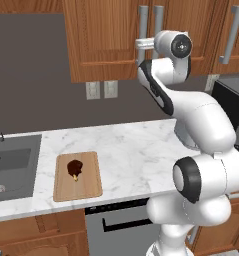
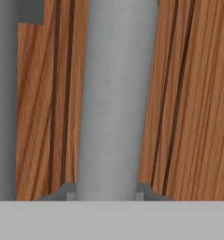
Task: Open the cabinet, retrieve the rolling pin, and place it next to the meat on the cutting board to prepare for tenderizing.
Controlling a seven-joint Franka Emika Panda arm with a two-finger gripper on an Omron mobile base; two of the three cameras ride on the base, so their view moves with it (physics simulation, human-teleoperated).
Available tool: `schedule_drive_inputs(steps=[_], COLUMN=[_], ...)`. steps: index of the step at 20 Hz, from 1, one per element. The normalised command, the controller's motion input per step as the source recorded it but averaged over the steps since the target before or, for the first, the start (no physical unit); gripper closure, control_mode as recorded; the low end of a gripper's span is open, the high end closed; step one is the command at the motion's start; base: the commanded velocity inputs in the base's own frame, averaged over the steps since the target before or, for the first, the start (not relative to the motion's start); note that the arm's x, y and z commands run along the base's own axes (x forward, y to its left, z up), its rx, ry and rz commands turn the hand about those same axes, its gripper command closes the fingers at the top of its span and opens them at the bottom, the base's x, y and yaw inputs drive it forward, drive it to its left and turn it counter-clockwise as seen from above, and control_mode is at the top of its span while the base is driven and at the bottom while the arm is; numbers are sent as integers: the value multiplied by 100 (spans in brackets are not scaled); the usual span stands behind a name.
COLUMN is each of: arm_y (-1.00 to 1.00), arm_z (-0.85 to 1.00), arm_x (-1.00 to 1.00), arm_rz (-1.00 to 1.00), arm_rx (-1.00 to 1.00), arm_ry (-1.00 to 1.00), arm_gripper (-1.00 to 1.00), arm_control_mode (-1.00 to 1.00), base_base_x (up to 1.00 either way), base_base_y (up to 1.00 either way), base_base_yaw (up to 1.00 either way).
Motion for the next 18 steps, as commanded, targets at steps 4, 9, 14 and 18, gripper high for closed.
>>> schedule_drive_inputs(steps=[4,9,14,18], arm_y=[0,0,0,-3], arm_z=[-4,-5,-3,0], arm_x=[0,-18,-57,-77], arm_rz=[0,2,7,11], arm_rx=[0,0,0,0], arm_ry=[0,-1,-6,-7], arm_gripper=[100,100,100,100], arm_control_mode=[-100,-100,-100,-100], base_base_x=[0,0,0,0], base_base_y=[0,0,0,0], base_base_yaw=[0,0,0,0])
